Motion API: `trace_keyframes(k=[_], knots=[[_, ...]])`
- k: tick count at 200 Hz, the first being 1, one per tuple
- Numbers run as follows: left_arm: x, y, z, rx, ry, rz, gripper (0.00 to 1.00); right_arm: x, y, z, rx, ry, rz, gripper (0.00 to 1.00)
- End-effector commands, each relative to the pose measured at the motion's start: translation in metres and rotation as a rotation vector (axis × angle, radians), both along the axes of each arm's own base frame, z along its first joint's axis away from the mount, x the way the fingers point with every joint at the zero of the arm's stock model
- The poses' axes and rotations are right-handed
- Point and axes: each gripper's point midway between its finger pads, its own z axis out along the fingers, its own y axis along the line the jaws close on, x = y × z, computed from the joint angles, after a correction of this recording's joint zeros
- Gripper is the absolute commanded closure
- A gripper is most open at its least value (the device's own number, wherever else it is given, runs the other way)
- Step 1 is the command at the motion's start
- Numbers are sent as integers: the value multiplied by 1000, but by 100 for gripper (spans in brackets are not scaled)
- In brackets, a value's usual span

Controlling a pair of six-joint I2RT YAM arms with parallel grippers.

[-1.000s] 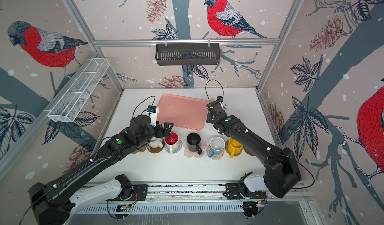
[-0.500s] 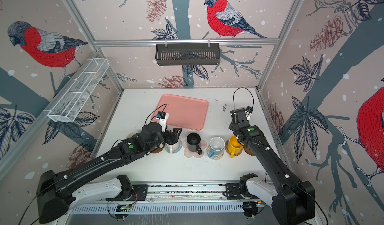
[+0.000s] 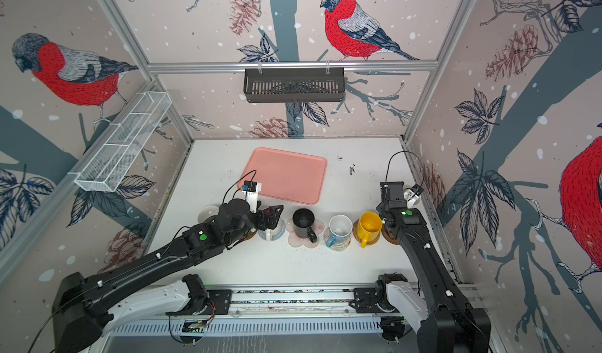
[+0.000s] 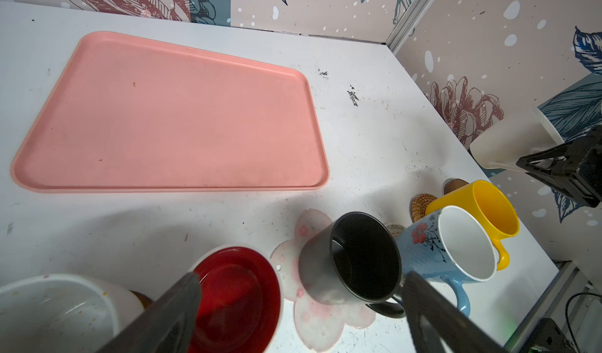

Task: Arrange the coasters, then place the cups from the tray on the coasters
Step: 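Carry the white mug with the right gripper toward the brown coaster past the yellow mug, then lower the white mug onto the brown coaster and open the right gripper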

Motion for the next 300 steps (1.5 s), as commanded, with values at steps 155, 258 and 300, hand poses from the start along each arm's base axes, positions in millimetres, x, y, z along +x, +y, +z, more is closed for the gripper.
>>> trace_keyframes(k=[155, 258, 300], knots=[[1, -2, 9, -61, -55, -5, 4, -36, 5, -49, 70, 76, -62, 100], [1, -1, 8, -53, -54, 2, 4, -38, 8, -46, 74, 62, -40, 100], [1, -1, 7, -52, -51, 1, 4, -44, 8, -50, 73, 73, -25, 100]])
